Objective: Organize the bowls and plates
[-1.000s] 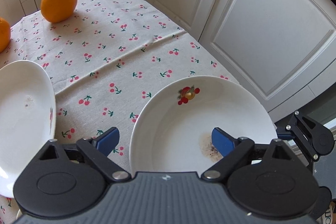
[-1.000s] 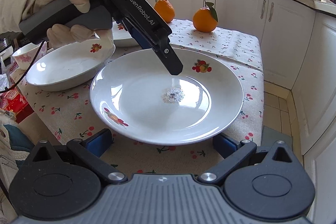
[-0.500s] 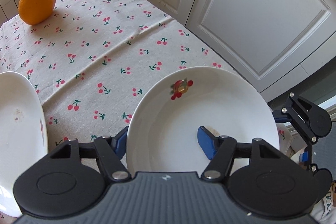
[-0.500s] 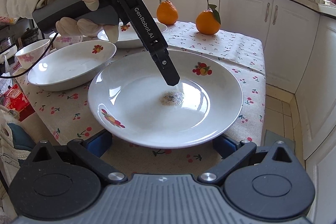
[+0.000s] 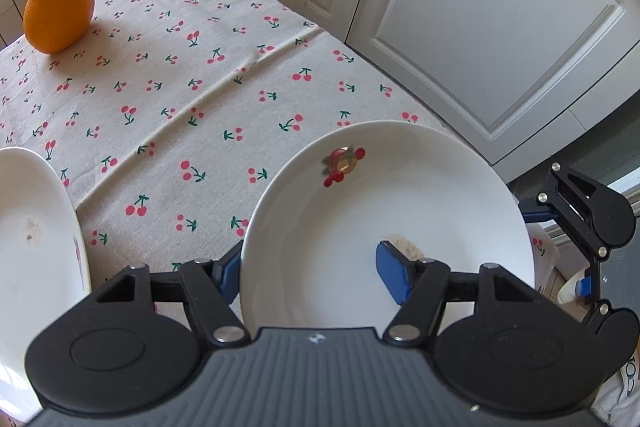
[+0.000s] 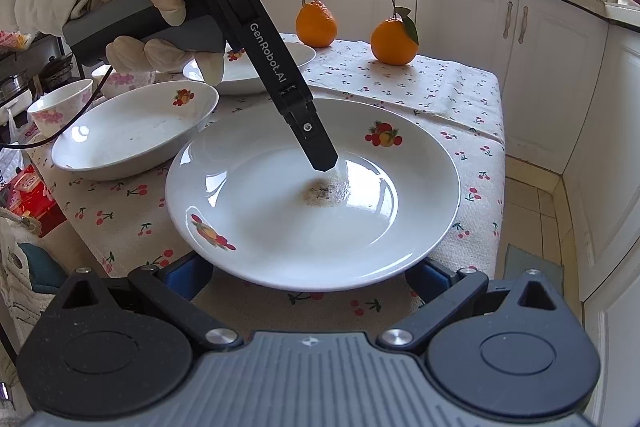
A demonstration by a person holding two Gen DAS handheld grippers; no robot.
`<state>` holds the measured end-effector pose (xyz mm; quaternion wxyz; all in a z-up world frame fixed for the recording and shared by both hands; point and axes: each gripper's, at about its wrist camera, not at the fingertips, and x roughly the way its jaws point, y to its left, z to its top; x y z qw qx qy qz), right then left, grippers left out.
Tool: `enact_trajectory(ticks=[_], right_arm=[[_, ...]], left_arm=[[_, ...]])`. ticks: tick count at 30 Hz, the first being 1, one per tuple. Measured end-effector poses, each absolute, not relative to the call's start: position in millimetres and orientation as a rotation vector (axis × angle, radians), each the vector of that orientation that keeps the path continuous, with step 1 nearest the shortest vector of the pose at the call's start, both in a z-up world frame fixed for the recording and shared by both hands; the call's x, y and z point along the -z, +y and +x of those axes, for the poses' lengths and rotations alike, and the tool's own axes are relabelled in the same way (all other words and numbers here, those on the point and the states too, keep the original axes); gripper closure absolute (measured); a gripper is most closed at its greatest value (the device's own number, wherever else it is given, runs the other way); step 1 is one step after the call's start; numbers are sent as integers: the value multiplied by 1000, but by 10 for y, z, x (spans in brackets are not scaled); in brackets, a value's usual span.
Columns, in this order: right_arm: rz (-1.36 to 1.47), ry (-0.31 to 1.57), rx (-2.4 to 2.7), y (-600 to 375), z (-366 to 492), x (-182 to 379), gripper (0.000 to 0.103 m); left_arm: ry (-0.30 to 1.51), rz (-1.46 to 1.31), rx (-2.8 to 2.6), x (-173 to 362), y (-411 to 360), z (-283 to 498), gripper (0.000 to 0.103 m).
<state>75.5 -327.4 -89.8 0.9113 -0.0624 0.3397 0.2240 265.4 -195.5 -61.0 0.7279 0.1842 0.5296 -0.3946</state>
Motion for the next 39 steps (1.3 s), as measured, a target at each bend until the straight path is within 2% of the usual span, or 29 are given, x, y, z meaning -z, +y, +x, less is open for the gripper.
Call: enact_trajectory(ticks=[18, 39], right_arm=[[-193, 694, -446, -3345, 1069, 729, 0], [-160, 736, -420, -3522, 1593, 892, 0]], left_arm=[[1053, 352, 866, 385, -1975, 2874, 37], [1055, 334, 843, 614, -2222, 3385, 37]])
